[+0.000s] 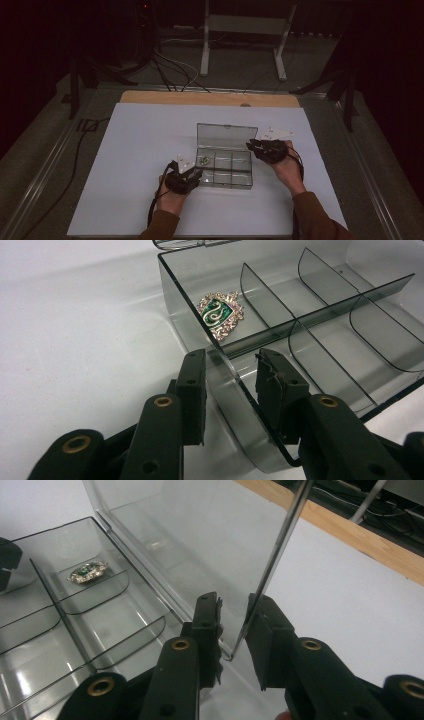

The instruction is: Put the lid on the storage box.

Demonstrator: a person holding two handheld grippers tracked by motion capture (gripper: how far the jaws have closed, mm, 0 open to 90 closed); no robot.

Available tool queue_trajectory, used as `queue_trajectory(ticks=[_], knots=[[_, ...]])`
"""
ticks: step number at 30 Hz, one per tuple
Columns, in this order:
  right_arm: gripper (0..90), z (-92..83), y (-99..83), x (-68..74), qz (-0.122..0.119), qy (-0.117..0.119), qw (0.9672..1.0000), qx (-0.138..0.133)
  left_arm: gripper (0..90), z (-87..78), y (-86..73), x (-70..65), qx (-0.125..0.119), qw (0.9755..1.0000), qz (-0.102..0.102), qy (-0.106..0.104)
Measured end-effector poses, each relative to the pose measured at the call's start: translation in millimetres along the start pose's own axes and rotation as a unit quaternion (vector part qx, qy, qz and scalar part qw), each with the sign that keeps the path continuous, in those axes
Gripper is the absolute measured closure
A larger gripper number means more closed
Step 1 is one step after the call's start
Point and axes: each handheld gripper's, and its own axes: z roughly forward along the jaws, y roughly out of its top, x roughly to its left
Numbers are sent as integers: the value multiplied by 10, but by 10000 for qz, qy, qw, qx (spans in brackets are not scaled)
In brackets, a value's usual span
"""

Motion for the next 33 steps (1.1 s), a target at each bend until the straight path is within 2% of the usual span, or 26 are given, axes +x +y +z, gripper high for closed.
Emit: queue_trajectory(ticks=[4, 7, 10, 13, 17, 19, 23, 26, 29, 33], knots=[[748, -23, 0, 16, -31, 14, 10000, -19, 670, -1, 2, 6, -4, 10000, -29, -38], [749, -40, -8, 34, -51, 27, 10000, -31, 630, -8, 6, -2, -59, 9999, -70, -67], [748, -56, -18, 55, -96, 15, 9999, -31, 583, -37, 34, -5, -147, 9998, -139, -24], [741, -70, -32, 70, -134, 12, 9999, -47, 572, -92, 82, 4, -268, 9994, -230, -40], [731, -87, -49, 86, -124, 49, 9999, -33, 630, -192, 175, -15, -453, 9988, -158, -95], [728, -94, -52, 96, -126, 49, 9999, -9, 665, -240, 228, -26, -555, 9982, -189, -120], [724, -103, -53, 112, -154, 33, 9999, 10, 767, -324, 359, -23, -795, 9963, -305, -153], [719, -111, -58, 125, -155, 32, 9999, 30, 890, -370, 455, 0, -932, 9947, -362, -234], [714, -117, -67, 138, -182, 13, 9998, 36, 900, -395, 539, 0, -1001, 9940, -370, -239], [707, -127, -82, 157, -206, 26, 9998, 65, 900, -393, 599, -10, -955, 9945, -384, -215]])
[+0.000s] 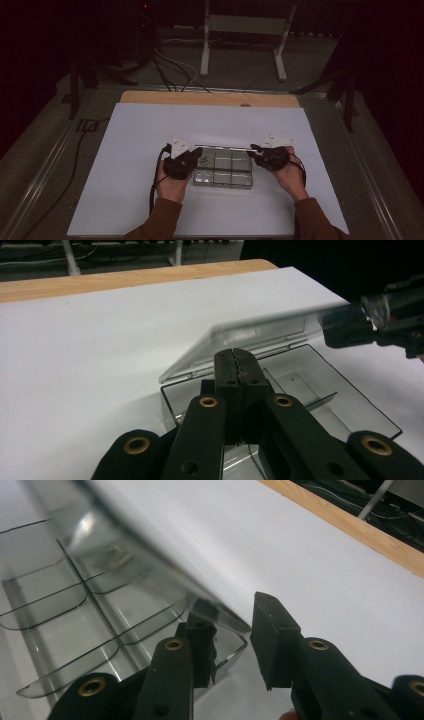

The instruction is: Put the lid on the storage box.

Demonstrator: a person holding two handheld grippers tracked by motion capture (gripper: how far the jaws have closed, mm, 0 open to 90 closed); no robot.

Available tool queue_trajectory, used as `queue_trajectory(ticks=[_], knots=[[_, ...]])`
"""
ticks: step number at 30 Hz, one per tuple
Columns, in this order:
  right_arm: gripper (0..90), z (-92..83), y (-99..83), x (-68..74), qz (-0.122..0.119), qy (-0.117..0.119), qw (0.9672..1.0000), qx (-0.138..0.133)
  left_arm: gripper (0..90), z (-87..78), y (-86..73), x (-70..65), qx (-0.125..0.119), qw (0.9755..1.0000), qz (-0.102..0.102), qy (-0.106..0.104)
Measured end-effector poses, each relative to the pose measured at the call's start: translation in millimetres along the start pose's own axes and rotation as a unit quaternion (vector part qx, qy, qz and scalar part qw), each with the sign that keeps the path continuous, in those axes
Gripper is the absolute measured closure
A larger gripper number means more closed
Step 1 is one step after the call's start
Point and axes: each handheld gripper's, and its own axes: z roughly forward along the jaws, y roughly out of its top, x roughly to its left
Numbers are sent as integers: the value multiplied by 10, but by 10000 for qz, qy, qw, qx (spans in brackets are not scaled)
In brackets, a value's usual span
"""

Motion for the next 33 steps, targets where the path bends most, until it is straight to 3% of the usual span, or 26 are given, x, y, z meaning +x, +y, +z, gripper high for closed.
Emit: queue_trajectory(ticks=[5, 10, 13, 15, 16, 18, 21, 27, 33], knots=[[716, -21, -24, 2, 30, 0, 10000, -17, 900, 0, -6, -10, 2, 10000, -9, -12], [531, -47, -66, 9, 121, 146, 9998, -17, 900, -18, -14, -28, 2, 10000, 24, -51], [438, -63, -90, 14, 307, 291, 9991, 20, 900, -25, -21, -43, 28, 9999, 68, -71], [356, -100, -117, 30, 426, 335, 9985, -102, 900, -28, -26, -53, 32, 9999, 95, -93], [356, -100, -117, 30, 426, 335, 9985, -102, 900, -28, -26, -53, 32, 9999, 95, -93], [238, -146, -152, 48, 553, 313, 9978, -193, 900, -26, -32, -63, 40, 9999, 109, -106], [146, -188, -188, 44, 740, 255, 9966, -244, 900, -26, -40, -66, 62, 9998, 115, -118], [38, -276, -281, -3, 1032, 179, 9939, -351, 900, -33, -57, -74, 86, 9998, 136, -132], [21, -378, -367, -101, 1247, 109, 9911, -462, 900, -38, -91, -77, 111, 9997, 153, -135]])
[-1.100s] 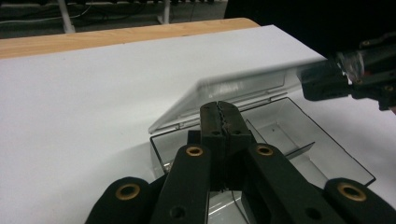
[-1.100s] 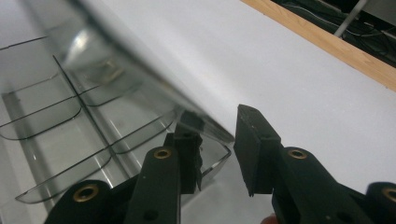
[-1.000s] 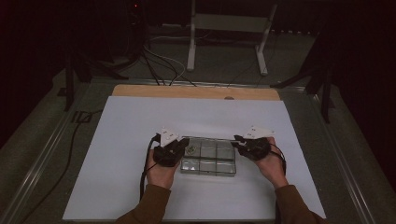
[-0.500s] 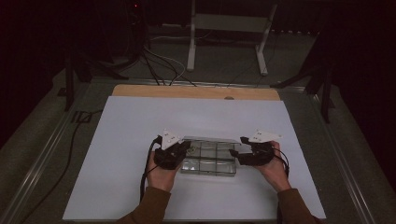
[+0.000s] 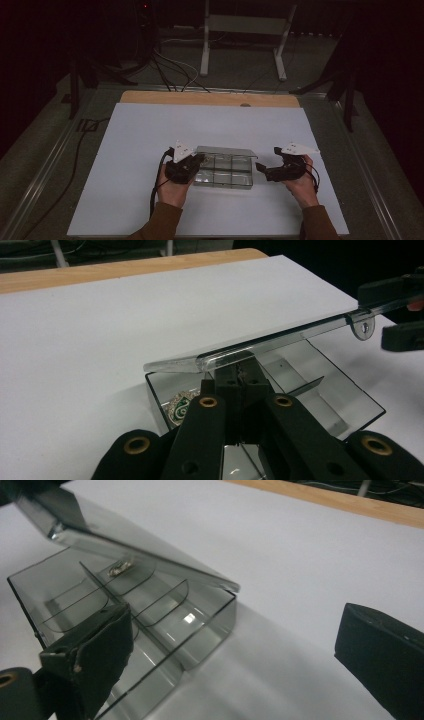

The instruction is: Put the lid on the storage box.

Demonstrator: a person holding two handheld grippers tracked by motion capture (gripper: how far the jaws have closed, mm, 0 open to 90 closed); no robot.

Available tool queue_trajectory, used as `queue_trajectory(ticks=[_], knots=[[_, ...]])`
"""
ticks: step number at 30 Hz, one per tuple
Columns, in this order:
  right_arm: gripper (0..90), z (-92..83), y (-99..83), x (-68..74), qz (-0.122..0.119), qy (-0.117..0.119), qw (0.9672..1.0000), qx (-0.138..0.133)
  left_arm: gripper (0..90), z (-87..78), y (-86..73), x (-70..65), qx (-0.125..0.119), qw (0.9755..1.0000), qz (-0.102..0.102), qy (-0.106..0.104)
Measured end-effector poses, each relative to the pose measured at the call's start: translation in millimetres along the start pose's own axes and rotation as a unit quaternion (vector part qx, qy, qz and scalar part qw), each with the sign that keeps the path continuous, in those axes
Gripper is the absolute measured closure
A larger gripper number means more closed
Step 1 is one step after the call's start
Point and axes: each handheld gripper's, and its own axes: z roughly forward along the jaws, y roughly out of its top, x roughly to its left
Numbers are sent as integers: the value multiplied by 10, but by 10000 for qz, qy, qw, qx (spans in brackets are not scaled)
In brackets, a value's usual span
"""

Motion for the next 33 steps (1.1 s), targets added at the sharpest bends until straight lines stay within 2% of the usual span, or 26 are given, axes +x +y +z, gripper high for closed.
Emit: queue_trajectory(ticks=[11, 14, 19, 25, 33], knots=[[21, -122, -24, -93, 246, -215, 9992, -220, 900, -36, -141, 7, 139, 9999, -22, -30], [21, -140, -26, -106, 314, -200, 9989, -277, 900, -45, -173, 4, 184, 9998, 1, -40], [21, -176, -38, -125, 452, -139, 9982, -372, 900, -37, -282, 1, 292, 9993, -103, -202], [21, -191, -45, -144, 505, -193, 9977, -409, 900, -20, -391, -11, 427, 9987, -122, -262], [21, -189, -44, -147, 555, -143, 9974, -446, 900, -28, -478, -13, 534, 9979, -154, -347]])
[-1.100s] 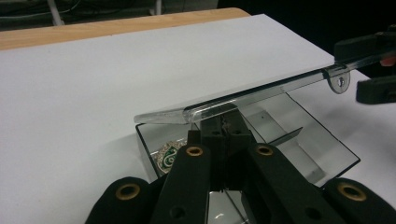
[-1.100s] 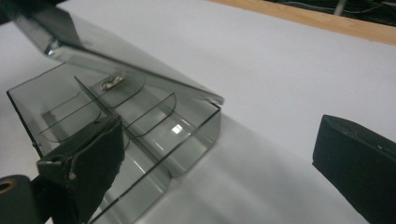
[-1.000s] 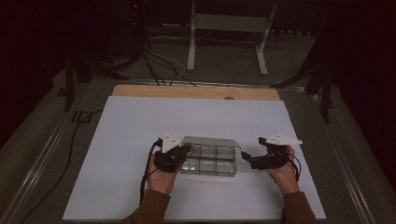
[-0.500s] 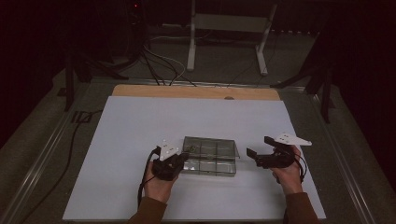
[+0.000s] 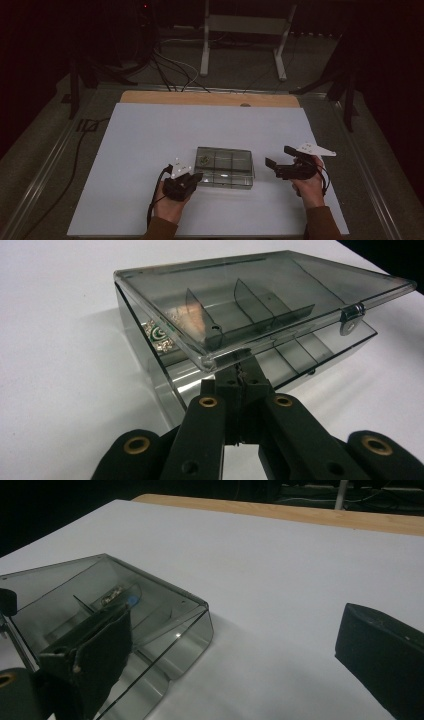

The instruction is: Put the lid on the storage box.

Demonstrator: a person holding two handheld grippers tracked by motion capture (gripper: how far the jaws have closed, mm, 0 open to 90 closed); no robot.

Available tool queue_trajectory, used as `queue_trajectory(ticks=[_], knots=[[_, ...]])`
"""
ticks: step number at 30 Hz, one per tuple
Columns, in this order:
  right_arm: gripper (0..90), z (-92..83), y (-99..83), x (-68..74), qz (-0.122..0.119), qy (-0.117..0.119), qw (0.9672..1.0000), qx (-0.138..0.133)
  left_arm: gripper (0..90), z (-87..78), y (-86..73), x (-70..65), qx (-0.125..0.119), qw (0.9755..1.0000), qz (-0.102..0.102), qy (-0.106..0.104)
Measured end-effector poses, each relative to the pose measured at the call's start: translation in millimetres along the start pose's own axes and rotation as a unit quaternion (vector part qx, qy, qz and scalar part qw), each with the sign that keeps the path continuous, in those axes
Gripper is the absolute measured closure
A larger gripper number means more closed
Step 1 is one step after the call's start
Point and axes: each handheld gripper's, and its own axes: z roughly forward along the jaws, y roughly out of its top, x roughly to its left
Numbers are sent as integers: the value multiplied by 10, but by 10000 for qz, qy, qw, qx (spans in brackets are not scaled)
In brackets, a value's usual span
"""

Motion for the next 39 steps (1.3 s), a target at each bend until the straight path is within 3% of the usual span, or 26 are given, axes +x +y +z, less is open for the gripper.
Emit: queue_trajectory(ticks=[22, 39], knots=[[21, 2, -21, 4, -64, -57, 10000, 33, 900, 0, -126, -52, 145, 9998, 151, -26], [21, 34, -57, 40, -242, -83, 9996, 137, 900, 31, -172, -80, 230, 9994, 256, -67]])
